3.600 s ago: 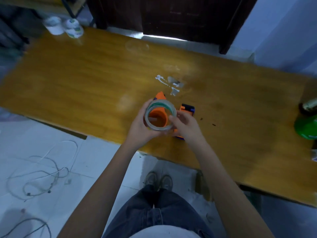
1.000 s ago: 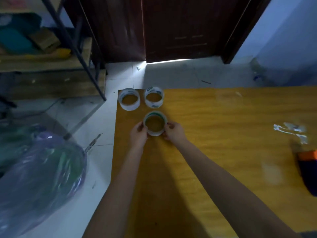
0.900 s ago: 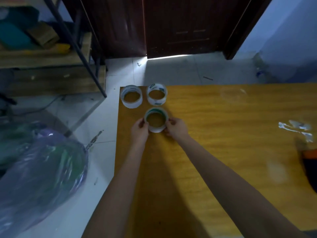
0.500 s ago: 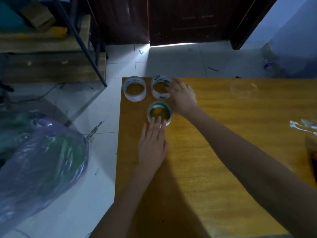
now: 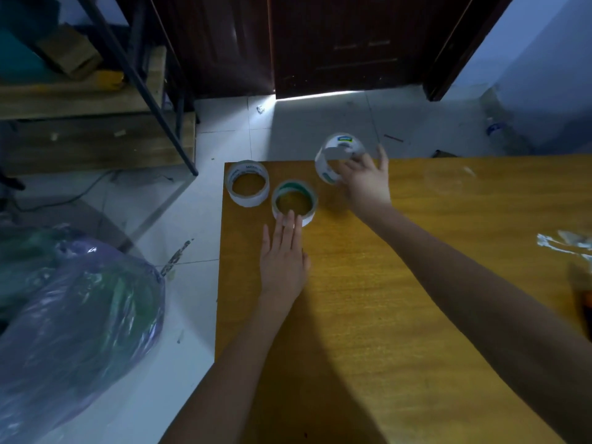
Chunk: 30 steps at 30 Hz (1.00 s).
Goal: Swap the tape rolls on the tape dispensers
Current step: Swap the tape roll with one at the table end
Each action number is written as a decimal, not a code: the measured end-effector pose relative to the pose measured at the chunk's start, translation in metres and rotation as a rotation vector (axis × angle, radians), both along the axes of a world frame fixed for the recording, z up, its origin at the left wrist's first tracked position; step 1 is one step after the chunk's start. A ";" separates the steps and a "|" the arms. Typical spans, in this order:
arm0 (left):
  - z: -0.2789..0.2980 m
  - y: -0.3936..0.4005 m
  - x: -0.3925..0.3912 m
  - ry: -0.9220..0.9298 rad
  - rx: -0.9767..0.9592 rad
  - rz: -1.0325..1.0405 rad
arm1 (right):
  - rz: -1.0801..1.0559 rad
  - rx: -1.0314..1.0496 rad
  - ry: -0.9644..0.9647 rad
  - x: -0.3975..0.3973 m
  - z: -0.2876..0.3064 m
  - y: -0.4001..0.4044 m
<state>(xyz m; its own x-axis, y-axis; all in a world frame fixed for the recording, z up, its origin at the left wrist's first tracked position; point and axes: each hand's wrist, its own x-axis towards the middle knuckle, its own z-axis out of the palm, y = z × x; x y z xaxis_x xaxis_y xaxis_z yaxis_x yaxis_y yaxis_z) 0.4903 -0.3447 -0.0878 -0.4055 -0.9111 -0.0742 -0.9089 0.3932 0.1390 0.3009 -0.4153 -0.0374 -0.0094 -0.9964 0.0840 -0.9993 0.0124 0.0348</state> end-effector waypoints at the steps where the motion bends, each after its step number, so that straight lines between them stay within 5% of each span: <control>1: 0.002 -0.009 -0.003 -0.010 0.015 -0.009 | -0.023 0.000 -0.023 -0.006 0.001 0.006; 10: 0.023 -0.047 -0.018 -0.054 0.066 -0.019 | -0.018 -0.064 -0.135 -0.021 0.015 0.066; 13: 0.047 -0.038 -0.026 0.302 0.127 0.079 | 0.027 -0.187 -0.150 -0.022 0.021 0.093; 17: 0.084 -0.012 -0.056 0.971 0.721 0.343 | 0.057 -0.231 -0.176 -0.027 0.021 0.140; 20: 0.095 0.015 -0.080 1.148 0.999 0.380 | 0.073 -0.199 -0.173 -0.031 0.021 0.183; 24: 0.084 0.054 -0.101 1.230 1.135 0.254 | -0.086 -0.214 -0.270 -0.040 0.021 0.248; 27: 0.078 0.087 -0.122 1.226 1.263 0.234 | -0.414 -0.352 -0.594 -0.041 0.025 0.297; 30: 0.075 0.123 -0.146 1.200 1.347 0.217 | -0.957 -0.367 -1.346 -0.044 0.038 0.338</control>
